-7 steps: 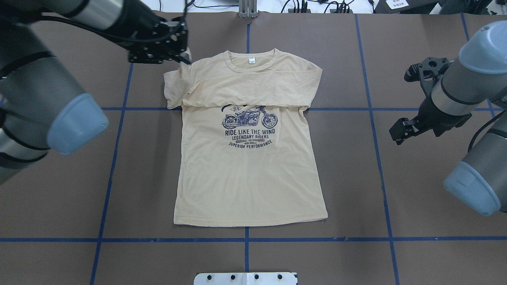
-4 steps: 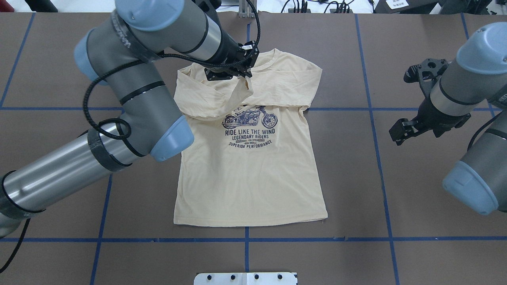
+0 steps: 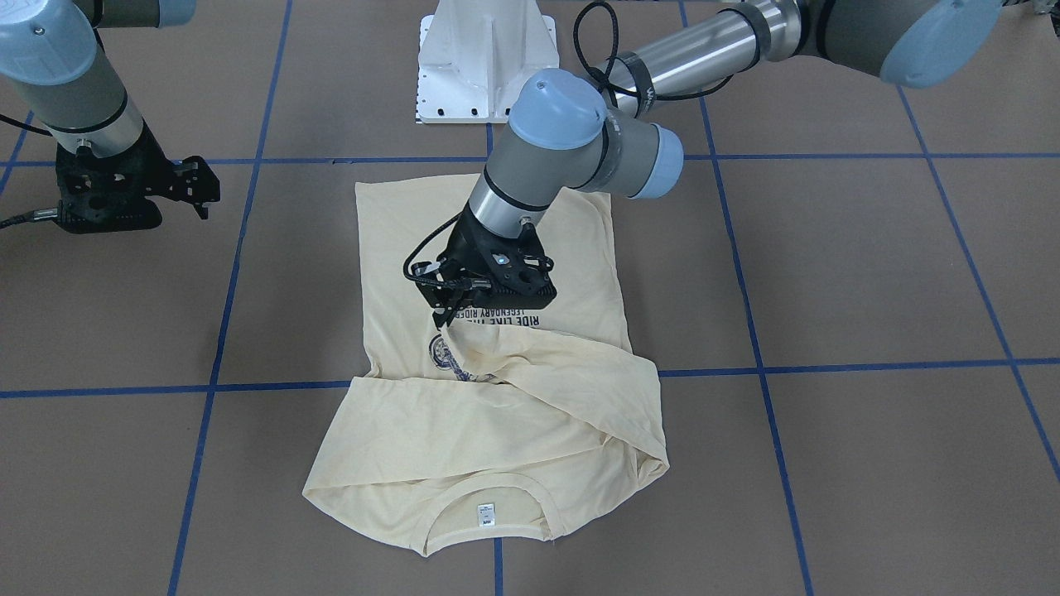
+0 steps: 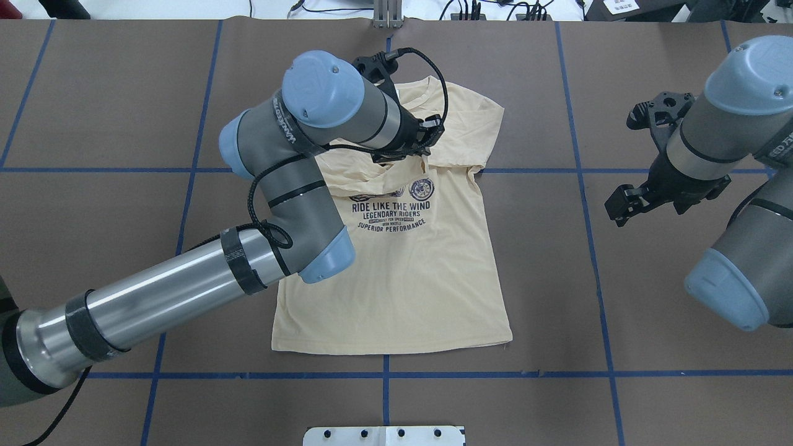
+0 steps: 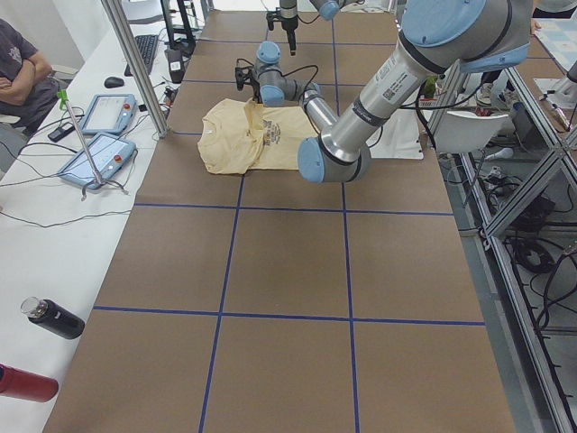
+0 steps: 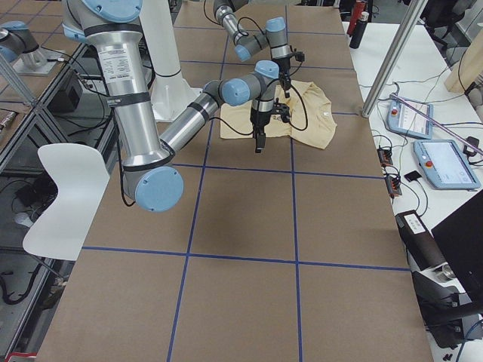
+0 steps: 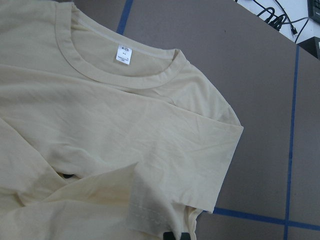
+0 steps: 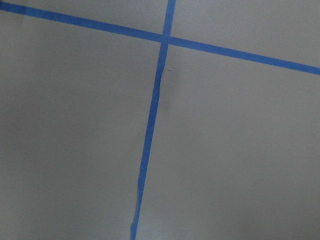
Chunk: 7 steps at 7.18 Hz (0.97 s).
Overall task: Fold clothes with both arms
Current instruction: 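Carry the sleeve with the left gripper across the shirt front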
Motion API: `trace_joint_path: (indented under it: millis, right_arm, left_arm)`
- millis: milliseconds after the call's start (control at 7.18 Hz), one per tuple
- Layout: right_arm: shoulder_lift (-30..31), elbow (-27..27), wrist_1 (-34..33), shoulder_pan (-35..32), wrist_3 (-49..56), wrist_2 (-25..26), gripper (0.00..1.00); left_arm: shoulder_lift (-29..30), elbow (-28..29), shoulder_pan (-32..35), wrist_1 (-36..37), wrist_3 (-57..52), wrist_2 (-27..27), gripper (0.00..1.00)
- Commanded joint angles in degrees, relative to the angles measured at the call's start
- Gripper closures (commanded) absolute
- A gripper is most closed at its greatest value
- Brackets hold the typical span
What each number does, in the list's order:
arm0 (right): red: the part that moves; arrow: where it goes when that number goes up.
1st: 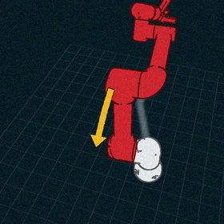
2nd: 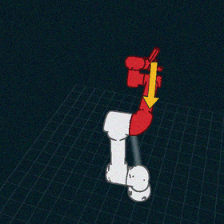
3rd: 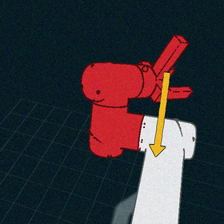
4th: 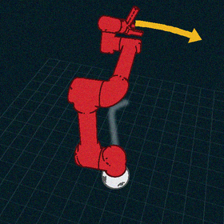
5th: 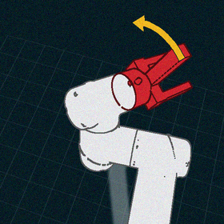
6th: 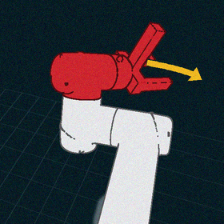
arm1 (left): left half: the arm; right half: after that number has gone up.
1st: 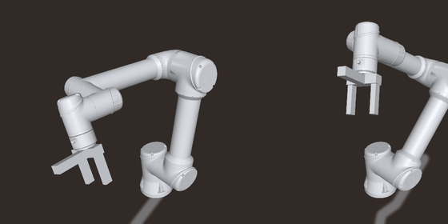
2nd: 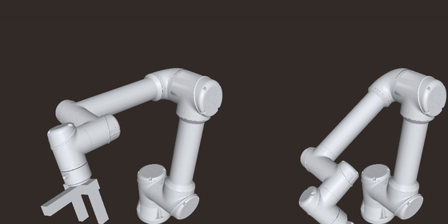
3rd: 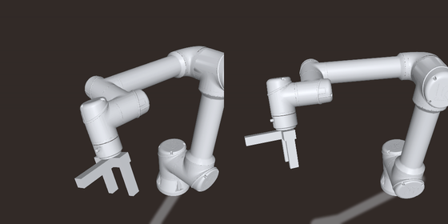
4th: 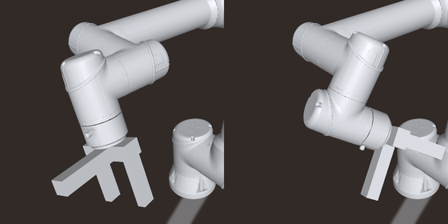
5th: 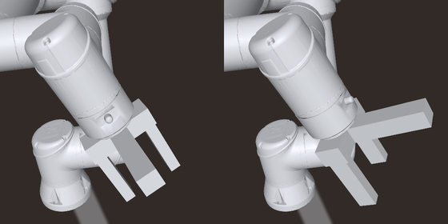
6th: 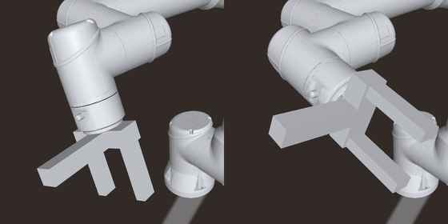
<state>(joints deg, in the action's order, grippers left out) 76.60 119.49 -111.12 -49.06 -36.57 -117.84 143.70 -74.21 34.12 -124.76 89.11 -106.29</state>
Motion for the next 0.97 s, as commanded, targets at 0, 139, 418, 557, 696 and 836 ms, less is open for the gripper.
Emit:
trace_joint_path:
  millis: [0, 139, 418, 557, 696, 836]
  right_arm:
    - [-0.1, -0.2, -0.1, 0.0, 0.0, 0.0, 0.00]
    - [-0.1, -0.3, -0.1, 0.0, 0.0, 0.0, 0.00]
    - [-0.1, -0.6, -0.1, 0.0, -0.2, 0.0, 0.00]
    - [-0.2, -0.6, 0.0, 0.0, -0.3, 0.0, 0.00]
    - [-0.4, -0.8, 0.0, 0.1, -0.3, 0.0, 0.00]
    - [-0.3, -1.2, 1.5, 0.1, -0.3, -0.4, 0.00]
  left_arm:
    - [0.1, -0.3, -2.3, -0.8, -0.3, 0.6, 1.00]
    - [0.3, -0.3, -3.2, -0.9, -0.3, 0.6, 1.00]
    - [0.3, -0.1, -5.4, -1.0, -1.0, 2.5, 1.00]
    - [0.3, -0.1, -6.2, -1.3, -2.1, 2.9, 0.62]
    - [-0.3, -0.2, -6.3, -3.2, -3.8, 3.5, 0.01]
    - [-0.3, -0.3, -6.4, -4.7, -3.9, 6.1, 0.00]
